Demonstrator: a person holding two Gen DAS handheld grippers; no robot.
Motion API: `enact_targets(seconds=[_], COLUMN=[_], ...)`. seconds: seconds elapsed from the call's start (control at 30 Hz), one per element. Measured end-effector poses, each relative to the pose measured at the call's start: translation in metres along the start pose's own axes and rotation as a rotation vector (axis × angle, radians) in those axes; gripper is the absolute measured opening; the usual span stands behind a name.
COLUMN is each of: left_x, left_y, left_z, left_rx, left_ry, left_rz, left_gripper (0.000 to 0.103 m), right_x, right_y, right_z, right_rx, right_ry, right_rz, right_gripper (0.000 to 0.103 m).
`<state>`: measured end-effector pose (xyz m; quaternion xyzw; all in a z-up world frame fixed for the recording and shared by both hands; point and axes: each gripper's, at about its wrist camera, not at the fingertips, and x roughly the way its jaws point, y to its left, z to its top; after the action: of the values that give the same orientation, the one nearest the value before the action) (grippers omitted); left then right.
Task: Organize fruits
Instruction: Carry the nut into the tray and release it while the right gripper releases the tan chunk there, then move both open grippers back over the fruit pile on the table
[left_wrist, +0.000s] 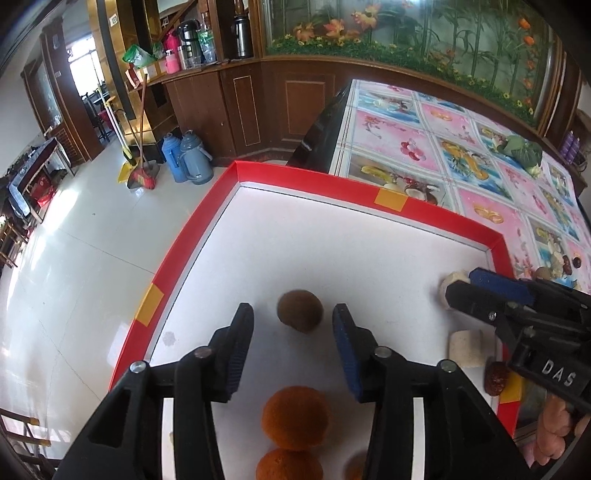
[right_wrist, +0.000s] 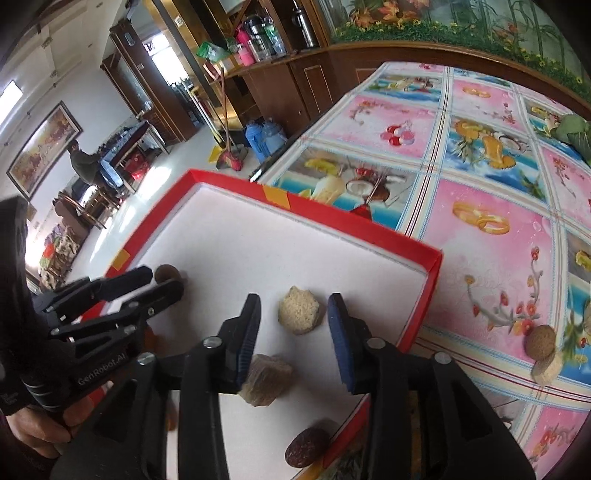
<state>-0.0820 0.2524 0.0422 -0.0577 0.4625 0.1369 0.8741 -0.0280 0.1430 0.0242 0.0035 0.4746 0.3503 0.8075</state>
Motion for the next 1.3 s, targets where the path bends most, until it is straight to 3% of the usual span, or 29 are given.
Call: enact_targets(seconds=[0.13,0.37,0.7,0.93,1.1,1.17,1.3], left_x=[-0.012,-0.033,-0.053,-0.051,-0.035,-0.028,-0.01], left_y=[-0.007,-0.043,-0.111,-0.181,-0.221,-0.233,-0.243], left_z=[-0.003,-0.01,-0.02,-0.025,-0.031,-0.031,-0.027], left_rx=[-0.015,0.049,0.179,0.312,0.351,0.359,0.347], left_ry=[-0.022,-0.052,-0.063,-0.094,-0.071,-0.062,-0.024], left_rz=[-0.02,-0.073,-0.168,-0.237,-0.285,-0.312,-0.321], left_gripper=[0.053,0.059,0.059,0.059,0.059,0.058,0.038], right_x=[-0.021,-0.048,-0.113,-0.153,-0.163,-0.162,-0.159], right_y=[-0.009,-0.044,-0.151,-0.218,-0.25,-0.26,-0.264], right_z=[0.005,0.008,-0.006,-0.033,-0.051,-0.055,-0.058], right_rx=[0.016,0.072,0.225,0.285,0.292,0.311,0.339], right_ry=[-0.061,-0.107,-0.175,-0.162,-0.086,-0.046,-0.02], right_rz=[0.006,-0.017,-0.075,-0.151,-0.181,-0.174,-0.138], right_gripper=[0.045,0.045,0.045,0.045,0.045,0.045,0.045])
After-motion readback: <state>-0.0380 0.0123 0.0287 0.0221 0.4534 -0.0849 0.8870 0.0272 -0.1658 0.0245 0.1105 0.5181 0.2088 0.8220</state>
